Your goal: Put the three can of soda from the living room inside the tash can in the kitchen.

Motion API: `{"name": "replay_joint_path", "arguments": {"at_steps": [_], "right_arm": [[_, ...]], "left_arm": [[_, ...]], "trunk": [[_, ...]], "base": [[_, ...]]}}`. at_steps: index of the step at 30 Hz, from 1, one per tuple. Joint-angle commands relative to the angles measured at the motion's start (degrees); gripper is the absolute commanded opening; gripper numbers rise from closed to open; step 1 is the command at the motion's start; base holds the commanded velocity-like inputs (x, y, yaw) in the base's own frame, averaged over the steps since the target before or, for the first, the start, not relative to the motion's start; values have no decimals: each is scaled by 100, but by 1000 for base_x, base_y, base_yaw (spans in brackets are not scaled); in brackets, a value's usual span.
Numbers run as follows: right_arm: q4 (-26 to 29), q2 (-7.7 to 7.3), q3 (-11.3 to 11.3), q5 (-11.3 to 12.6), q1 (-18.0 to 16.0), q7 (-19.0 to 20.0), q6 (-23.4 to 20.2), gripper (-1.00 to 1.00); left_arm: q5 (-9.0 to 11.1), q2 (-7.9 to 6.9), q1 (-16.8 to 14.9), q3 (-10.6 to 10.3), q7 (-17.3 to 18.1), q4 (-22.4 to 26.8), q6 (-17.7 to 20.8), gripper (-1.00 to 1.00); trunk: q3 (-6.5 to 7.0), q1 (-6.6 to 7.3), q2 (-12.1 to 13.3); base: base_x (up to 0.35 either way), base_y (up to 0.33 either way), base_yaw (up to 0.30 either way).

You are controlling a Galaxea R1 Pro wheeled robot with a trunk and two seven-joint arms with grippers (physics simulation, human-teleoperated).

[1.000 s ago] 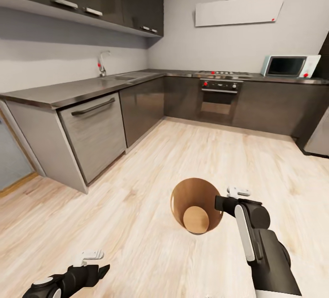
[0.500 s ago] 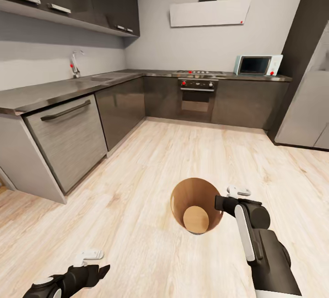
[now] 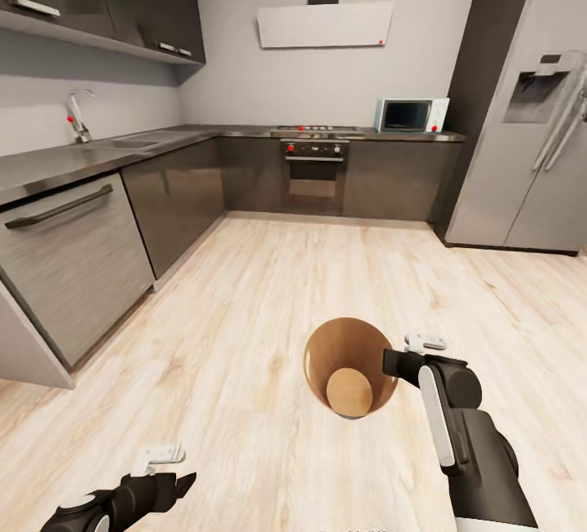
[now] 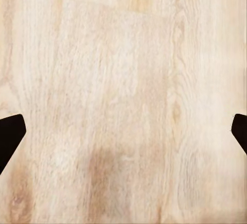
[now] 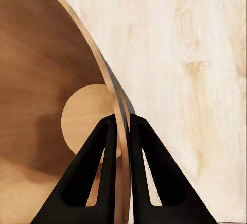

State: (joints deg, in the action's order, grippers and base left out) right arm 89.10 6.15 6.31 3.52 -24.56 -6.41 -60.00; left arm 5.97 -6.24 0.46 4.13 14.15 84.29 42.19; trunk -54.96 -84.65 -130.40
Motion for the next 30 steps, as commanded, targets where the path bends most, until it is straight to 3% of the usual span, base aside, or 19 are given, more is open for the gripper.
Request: {"name": "replay_joint_path", "arguments": {"at_steps": [1, 30], "right_arm": [[0, 1, 1, 88, -4, 26, 0, -100], [-7, 1, 1, 86, -5, 26, 0, -100]], "left_arm": [[1, 0, 0, -1, 0, 0, 0, 100], [1, 7, 3, -8, -8, -33, -5, 100]], "trunk": [[1, 0, 0], [1, 0, 0]], "base": [[0, 0, -281], [0, 0, -281]]}}
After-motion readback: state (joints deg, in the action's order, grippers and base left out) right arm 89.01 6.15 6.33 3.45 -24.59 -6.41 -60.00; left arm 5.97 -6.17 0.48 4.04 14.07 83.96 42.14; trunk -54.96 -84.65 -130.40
